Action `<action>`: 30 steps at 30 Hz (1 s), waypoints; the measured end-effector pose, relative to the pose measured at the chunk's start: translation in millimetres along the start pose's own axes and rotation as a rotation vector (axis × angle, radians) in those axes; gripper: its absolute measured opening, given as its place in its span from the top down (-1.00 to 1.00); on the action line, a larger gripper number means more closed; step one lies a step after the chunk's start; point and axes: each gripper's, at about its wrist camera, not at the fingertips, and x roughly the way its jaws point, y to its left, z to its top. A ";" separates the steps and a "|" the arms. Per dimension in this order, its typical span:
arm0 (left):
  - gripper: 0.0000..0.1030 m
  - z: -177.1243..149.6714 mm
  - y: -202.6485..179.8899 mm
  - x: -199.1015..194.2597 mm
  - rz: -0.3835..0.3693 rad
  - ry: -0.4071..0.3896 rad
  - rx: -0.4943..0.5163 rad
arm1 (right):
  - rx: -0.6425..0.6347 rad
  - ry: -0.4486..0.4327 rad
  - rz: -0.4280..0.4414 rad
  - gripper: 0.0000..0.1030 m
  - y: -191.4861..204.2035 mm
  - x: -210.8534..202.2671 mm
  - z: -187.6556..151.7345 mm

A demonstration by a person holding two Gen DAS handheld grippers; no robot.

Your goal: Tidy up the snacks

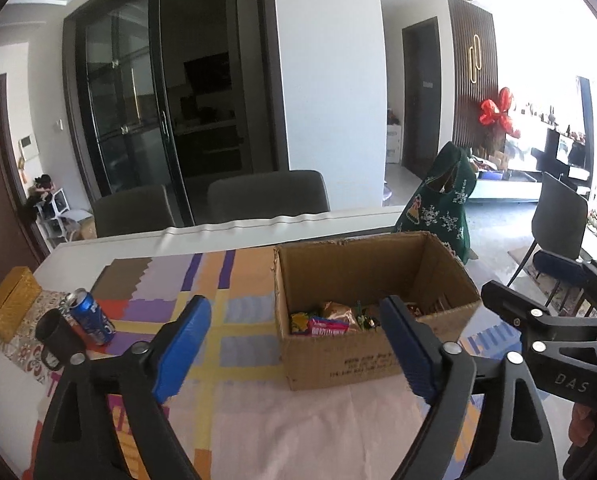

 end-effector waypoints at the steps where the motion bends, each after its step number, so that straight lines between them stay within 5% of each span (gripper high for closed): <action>1: -0.77 -3.1 -0.7 -5.5 0.003 -0.007 0.001 | -0.005 -0.008 -0.002 -0.60 1.5 -5.7 -1.9; 10: -0.99 -33.8 -1.7 -56.8 0.030 -0.067 0.016 | -0.017 -0.080 -0.008 -0.74 13.8 -60.5 -34.9; 30: -1.00 -74.4 -12.1 -117.5 0.019 -0.100 0.004 | 0.043 -0.113 -0.040 -0.78 9.5 -126.5 -88.5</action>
